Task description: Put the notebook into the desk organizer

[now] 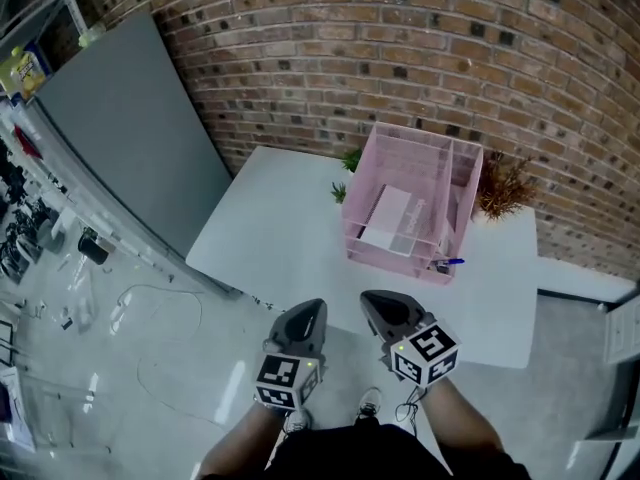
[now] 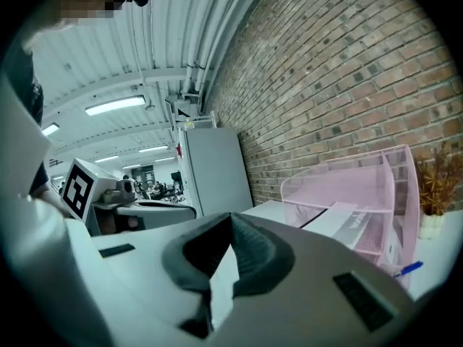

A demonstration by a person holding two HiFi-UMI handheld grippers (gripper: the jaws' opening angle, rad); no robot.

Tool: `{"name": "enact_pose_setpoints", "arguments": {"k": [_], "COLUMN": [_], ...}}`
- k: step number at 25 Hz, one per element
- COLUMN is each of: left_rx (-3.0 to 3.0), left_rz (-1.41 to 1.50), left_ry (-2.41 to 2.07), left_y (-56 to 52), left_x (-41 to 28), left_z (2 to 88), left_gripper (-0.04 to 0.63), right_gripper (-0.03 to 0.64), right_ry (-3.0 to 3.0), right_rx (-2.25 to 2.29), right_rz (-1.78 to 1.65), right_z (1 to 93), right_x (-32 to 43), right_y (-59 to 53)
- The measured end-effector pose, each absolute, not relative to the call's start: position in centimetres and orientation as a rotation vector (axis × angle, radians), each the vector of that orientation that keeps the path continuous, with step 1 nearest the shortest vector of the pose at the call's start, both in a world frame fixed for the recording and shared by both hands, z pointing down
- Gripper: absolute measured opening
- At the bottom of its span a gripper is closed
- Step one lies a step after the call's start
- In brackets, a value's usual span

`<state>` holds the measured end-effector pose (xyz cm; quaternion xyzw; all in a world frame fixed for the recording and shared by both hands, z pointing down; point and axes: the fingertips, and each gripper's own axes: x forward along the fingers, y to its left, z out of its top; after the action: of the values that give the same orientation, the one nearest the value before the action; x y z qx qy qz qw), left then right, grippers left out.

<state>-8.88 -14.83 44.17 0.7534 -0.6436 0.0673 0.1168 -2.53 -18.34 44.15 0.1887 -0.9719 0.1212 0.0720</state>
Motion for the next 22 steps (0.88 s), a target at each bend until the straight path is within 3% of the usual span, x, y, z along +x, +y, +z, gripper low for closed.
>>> {"name": "enact_pose_setpoints", "arguments": {"k": [11,22], "left_rx": [2.312,2.535], "left_rz": [0.156,0.102], "left_ry": [-1.716,-1.383], "left_y": [-8.2,-2.0], "left_x": [-13.9,-11.3], "left_z": [44.3,44.3], "left_gripper": [0.006,0.006], "right_gripper": [0.003,0.003], "right_ry": [-2.877,-2.743], "right_rx": [0.729,1.162], "right_rz": [0.378,0.336], "right_z": [44.1,43.7], "right_x": [-8.0,-3.6], "right_y": [-11.4,-3.3]}}
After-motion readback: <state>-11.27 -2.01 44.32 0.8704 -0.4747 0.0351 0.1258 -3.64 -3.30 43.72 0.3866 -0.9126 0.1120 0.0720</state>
